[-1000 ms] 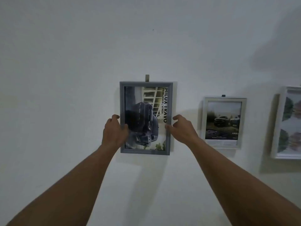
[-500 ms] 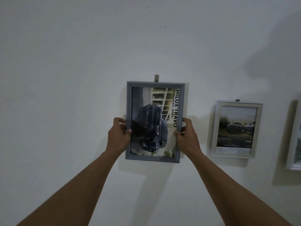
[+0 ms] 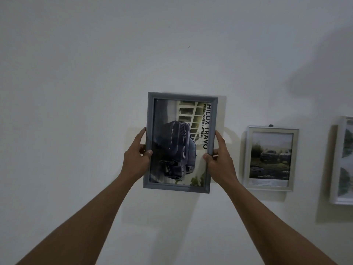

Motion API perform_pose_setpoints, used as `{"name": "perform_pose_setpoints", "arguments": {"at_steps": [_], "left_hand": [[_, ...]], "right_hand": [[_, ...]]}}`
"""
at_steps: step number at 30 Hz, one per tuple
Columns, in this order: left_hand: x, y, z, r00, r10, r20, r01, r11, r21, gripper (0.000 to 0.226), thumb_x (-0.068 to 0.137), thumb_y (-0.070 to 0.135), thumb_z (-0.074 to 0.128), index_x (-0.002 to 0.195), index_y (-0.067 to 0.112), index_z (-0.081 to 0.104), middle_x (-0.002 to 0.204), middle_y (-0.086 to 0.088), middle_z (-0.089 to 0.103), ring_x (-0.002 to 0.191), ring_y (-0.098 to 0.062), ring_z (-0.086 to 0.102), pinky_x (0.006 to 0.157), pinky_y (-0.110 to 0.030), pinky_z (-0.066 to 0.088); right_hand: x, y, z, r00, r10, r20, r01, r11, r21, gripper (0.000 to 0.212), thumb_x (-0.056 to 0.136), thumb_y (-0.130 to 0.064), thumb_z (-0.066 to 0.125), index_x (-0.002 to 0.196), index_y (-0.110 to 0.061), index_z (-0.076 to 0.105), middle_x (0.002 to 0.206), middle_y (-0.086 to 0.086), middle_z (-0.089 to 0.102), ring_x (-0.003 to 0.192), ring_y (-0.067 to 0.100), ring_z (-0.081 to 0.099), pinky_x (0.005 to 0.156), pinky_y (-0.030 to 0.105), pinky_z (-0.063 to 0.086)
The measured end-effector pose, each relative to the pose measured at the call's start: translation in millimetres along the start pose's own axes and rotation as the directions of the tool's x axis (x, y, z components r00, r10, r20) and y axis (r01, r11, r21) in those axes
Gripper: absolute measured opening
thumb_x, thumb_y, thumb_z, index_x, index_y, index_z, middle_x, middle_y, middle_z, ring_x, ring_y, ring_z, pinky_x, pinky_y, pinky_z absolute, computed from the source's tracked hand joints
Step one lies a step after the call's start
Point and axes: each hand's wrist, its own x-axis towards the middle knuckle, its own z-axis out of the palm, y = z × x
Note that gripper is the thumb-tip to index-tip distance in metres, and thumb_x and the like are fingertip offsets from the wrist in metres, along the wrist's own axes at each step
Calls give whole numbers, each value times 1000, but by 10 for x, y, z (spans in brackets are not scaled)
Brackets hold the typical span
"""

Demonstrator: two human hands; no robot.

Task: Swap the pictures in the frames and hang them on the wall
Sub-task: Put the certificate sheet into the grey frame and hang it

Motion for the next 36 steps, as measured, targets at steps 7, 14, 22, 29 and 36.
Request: {"name": "perform_pose_setpoints", "arguments": {"at_steps": [7,14,22,29,36], "left_hand": [[-248,212,-5,998,8,69,-4,998,-58,75,96,3,52,148,50,21,107,2,62,85,-15,62,64,-12,53],[-1039,394,247,982,-100,162,111,992,-63,70,98,6,51,147,48,26,104,4,62,86,-16,62,60,-7,49],[-2350,334,830,900,-337,277,374,922,-94,61,98,7,51,144,45,37,75,16,67,71,-3,65,61,-10,48],[-3383,144,1226,723,-569,392,638,767,-63,64,96,7,55,142,48,39,102,-8,71,99,-28,67,92,-46,54],[-3996,110,1444,639,-652,407,694,717,58,78,82,-8,63,144,34,41,100,-7,71,66,-11,68,51,-18,50]], "right_hand": [[-200,8,-255,999,-4,33,5,1000,-13,80,98,-12,59,150,-54,15,97,9,65,87,25,65,75,37,59],[-931,279,-826,993,60,105,-62,998,10,78,95,-11,64,149,-49,22,92,3,66,83,19,66,77,37,60],[-2034,965,-1559,943,260,207,-261,965,-20,76,93,-9,66,149,-43,27,87,6,62,64,1,58,65,21,51],[-2937,1713,-1834,837,487,249,-497,867,-28,71,92,-4,65,145,-41,36,102,17,63,73,12,57,70,30,55],[-3623,2295,-1819,616,726,306,-742,665,-84,55,95,-6,63,143,-25,42,89,18,60,68,22,57,59,30,49]]}}
